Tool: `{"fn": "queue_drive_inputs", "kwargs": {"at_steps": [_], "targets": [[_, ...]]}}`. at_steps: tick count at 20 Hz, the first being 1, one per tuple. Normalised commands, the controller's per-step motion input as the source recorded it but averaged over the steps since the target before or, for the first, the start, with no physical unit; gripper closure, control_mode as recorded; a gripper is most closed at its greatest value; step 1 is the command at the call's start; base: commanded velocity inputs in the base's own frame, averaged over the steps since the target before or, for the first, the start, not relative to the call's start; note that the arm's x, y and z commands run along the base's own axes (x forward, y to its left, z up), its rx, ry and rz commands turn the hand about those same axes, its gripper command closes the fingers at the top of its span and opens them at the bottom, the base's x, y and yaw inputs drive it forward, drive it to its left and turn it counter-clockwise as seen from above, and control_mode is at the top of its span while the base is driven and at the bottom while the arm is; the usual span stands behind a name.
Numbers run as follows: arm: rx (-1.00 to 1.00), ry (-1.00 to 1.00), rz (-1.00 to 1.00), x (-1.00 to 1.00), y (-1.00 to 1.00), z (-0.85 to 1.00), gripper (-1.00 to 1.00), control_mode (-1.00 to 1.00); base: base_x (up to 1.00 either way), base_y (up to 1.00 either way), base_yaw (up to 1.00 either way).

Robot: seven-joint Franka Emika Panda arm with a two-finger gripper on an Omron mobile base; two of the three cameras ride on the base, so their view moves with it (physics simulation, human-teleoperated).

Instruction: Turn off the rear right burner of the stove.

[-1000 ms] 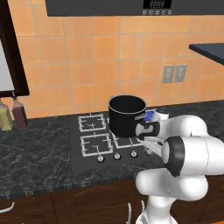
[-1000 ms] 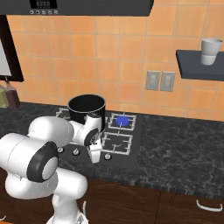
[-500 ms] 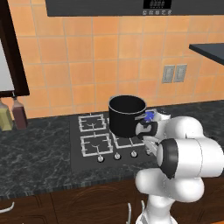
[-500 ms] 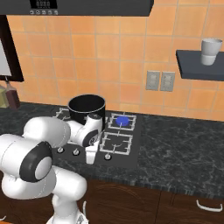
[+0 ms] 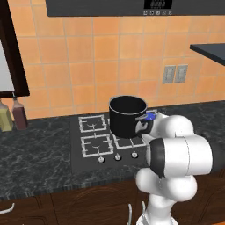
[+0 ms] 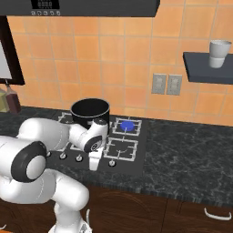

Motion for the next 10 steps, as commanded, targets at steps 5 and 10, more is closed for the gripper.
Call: {"fn": "queue_drive_inputs", "kwargs": {"at_steps": [5, 10], "targets": [[0.0, 0.24, -0.94, 0.0, 0.04, -0.18, 1.0, -1.0, 0.0, 0.0, 0.0], [0.0, 0.24, -1.0, 0.0, 0.12, -0.21, 1.0, -1.0, 0.0, 0.0, 0.0]]}}
